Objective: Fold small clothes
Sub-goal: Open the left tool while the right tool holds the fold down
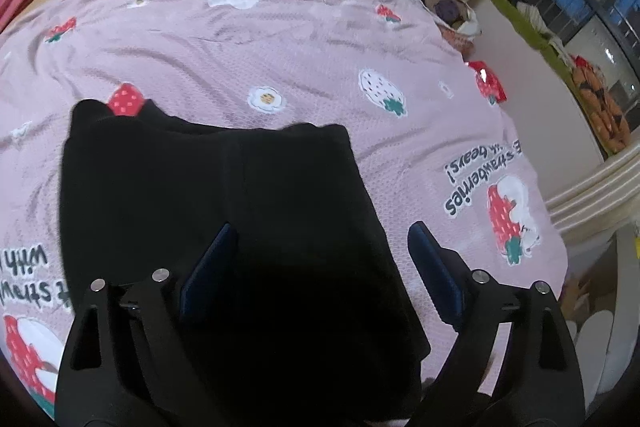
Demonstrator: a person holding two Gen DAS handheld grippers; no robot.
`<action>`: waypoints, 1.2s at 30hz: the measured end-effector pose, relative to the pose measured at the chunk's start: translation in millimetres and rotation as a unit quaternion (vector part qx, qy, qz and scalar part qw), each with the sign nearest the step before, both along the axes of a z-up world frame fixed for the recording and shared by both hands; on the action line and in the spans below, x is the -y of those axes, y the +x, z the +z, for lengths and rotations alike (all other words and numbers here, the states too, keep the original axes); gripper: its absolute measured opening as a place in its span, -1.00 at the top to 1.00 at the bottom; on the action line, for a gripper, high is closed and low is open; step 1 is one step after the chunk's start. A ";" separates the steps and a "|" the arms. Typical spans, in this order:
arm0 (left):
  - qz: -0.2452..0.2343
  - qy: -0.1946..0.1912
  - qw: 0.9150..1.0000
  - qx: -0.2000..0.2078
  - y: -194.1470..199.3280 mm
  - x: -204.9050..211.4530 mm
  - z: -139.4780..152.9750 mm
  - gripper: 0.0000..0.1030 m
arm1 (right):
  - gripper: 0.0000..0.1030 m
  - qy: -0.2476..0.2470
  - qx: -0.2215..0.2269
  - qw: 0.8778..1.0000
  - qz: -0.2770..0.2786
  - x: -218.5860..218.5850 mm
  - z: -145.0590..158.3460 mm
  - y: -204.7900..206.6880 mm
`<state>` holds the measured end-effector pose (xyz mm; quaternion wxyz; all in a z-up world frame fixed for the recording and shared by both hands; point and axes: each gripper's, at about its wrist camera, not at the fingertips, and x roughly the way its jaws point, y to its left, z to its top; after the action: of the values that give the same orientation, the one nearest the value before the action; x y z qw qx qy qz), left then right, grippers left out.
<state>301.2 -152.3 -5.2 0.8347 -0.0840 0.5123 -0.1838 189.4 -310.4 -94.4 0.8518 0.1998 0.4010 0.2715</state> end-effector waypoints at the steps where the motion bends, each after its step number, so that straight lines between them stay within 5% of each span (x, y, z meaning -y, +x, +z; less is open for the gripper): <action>1: 0.003 0.002 1.000 0.003 -1.4 -3.4 2.2 -0.66 | 0.14 0.009 -0.004 1.000 0.008 1.5 1.8 0.0; 2: 0.006 0.004 1.000 0.008 -2.9 -7.4 4.3 -0.66 | -0.10 0.016 -0.007 1.000 0.014 2.8 3.8 0.3; 7: 0.031 0.019 0.999 0.038 -14.1 -39.5 13.3 -0.67 | -0.39 0.015 -0.005 1.000 0.013 14.4 25.7 14.6; 16: 0.091 0.062 0.992 0.059 -38.6 -93.8 -2.1 -0.69 | -0.46 -0.010 -0.044 0.999 0.028 8.8 33.0 95.3; 21: 0.094 0.077 0.991 0.057 -44.3 -104.9 -13.4 -0.69 | -0.16 -0.048 -0.046 0.997 0.027 -10.9 29.5 120.9; 26: 0.094 0.073 0.991 0.053 -45.2 -108.4 -17.9 -0.69 | 0.59 -0.055 -0.031 0.997 0.032 -15.6 26.2 130.5; 36: 0.069 0.068 0.993 0.067 -52.8 -92.0 -5.9 -0.68 | 0.64 -0.109 0.056 0.992 0.039 -5.6 70.3 123.2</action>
<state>248.4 -60.2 -11.1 0.8814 -0.0492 0.4600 -0.0958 312.7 -304.8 -24.1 0.8783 0.0744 0.3874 0.2700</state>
